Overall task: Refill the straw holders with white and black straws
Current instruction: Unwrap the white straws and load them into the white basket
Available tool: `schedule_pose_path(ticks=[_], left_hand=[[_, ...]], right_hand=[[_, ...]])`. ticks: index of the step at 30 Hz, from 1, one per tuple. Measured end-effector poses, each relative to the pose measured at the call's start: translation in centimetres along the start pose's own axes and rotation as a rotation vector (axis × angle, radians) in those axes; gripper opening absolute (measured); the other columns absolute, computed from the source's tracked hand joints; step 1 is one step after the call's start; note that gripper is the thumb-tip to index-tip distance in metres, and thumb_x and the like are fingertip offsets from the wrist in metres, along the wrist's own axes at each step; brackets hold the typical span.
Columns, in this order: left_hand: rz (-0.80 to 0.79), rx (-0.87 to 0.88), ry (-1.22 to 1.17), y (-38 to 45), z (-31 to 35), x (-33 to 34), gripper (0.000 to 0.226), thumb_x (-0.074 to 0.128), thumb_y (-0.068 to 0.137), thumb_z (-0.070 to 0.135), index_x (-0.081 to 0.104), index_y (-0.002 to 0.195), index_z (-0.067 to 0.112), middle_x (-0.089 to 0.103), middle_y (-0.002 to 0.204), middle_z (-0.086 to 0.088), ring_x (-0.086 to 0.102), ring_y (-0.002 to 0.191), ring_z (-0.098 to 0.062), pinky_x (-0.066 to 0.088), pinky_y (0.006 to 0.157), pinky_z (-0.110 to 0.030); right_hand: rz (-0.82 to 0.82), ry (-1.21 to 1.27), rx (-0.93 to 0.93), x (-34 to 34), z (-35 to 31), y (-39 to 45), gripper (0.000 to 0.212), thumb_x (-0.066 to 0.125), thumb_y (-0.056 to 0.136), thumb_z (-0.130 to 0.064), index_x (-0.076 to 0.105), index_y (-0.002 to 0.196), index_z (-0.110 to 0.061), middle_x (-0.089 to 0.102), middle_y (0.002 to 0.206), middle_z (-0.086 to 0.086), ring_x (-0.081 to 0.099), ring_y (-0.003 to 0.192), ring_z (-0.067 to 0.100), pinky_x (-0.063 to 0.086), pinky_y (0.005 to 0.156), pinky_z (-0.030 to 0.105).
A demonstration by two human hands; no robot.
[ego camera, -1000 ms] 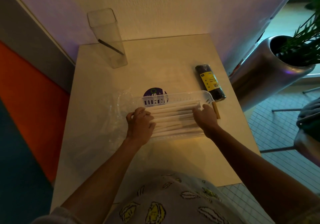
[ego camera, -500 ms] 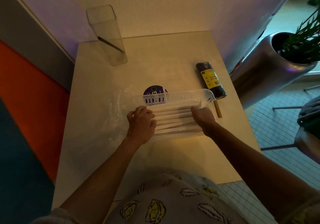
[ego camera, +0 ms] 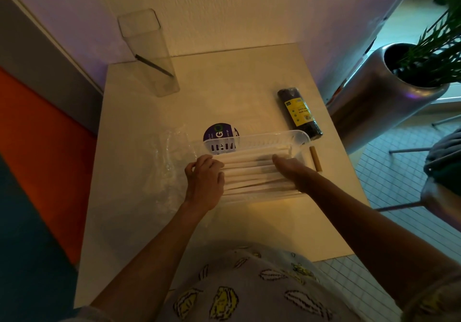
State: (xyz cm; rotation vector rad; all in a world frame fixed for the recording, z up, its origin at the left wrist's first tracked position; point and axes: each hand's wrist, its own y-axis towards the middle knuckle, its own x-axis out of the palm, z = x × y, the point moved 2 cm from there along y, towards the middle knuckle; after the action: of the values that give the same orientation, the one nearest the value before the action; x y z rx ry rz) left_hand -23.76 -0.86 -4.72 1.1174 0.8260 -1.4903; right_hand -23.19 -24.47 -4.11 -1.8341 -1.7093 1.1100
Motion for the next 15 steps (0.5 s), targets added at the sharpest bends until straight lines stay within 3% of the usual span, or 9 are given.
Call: schedule_pose_path(ticks=[9,15], left_hand=[[-0.006,-0.022,0.002,-0.01,0.20,-0.02,0.024,0.062,0.086,0.020,0.066,0.109,0.020,0.060,0.119,0.000,0.043,0.126,-0.017,0.020,0.096,-0.035],[0.003,-0.027,-0.004,-0.01,0.20,0.21,0.025,0.061,0.086,0.014,0.066,0.110,0.017,0.062,0.120,-0.004,0.047,0.127,-0.020,0.025,0.094,-0.037]], right_hand=[[0.047,-0.100,-0.041,-0.29,0.47,0.17,0.073,0.036,0.099,-0.057,0.042,0.144,0.001,0.046,0.144,0.023,0.048,0.128,0.037,0.041,0.109,0.049],[0.055,-0.108,-0.029,0.09,0.45,0.39,0.077,0.029,0.099,-0.061,0.035,0.149,-0.002,0.037,0.151,0.023,0.038,0.137,0.039,0.034,0.114,0.050]])
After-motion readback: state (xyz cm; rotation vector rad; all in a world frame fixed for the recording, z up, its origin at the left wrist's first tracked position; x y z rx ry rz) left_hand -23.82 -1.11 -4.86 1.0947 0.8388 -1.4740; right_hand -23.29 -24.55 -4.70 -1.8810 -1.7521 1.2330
